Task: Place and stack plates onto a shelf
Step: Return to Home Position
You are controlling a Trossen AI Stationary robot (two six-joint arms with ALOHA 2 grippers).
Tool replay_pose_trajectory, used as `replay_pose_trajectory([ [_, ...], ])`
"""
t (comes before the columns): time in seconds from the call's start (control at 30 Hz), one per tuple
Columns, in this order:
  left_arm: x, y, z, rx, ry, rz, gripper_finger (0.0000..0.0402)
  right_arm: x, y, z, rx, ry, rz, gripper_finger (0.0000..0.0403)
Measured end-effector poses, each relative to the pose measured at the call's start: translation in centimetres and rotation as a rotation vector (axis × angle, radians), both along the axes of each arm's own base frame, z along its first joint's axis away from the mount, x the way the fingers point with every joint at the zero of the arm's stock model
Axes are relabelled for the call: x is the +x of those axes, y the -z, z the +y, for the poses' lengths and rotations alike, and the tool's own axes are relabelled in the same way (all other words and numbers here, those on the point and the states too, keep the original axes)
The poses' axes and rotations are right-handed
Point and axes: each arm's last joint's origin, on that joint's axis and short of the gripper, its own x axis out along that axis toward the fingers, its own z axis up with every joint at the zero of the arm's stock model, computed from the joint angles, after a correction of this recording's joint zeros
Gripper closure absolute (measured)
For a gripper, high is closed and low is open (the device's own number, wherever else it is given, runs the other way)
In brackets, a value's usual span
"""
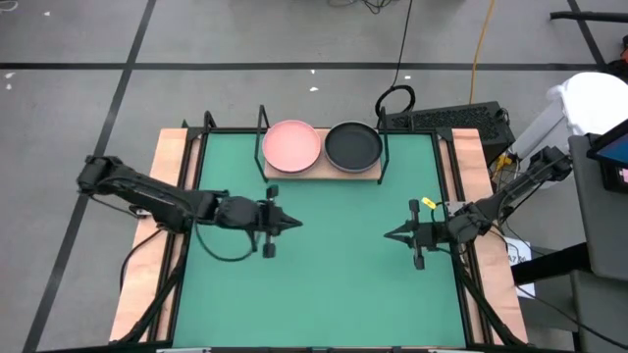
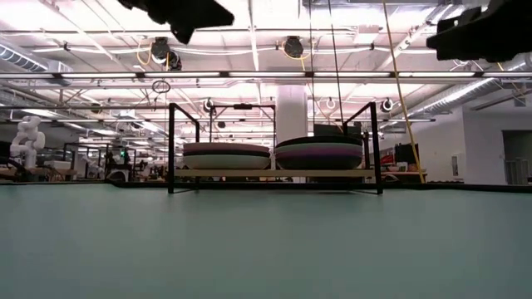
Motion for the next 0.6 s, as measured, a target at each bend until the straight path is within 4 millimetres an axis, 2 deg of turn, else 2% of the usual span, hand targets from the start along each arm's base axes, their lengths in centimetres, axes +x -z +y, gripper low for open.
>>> replay_pose_trajectory([
  [0.17, -3.6, -0.1, 0.4, -0.025, 0.018, -0.144, 0.0398, -0.5, 1.3, -0.4, 0.014, -0.071, -0.037, 0.0403],
  [0.33, -6.8, 0.9, 0.7, -0.031, 0.042, -0.175, 0.0398, -0.9, 2.3, -0.9, 0.038, -0.067, -0.034, 0.0403],
  [0.6, -10.1, 2.3, 1.3, 0.002, 0.050, -0.259, 0.0398, -1.3, 3.6, -1.4, 0.071, -0.136, -0.023, 0.0403],
])
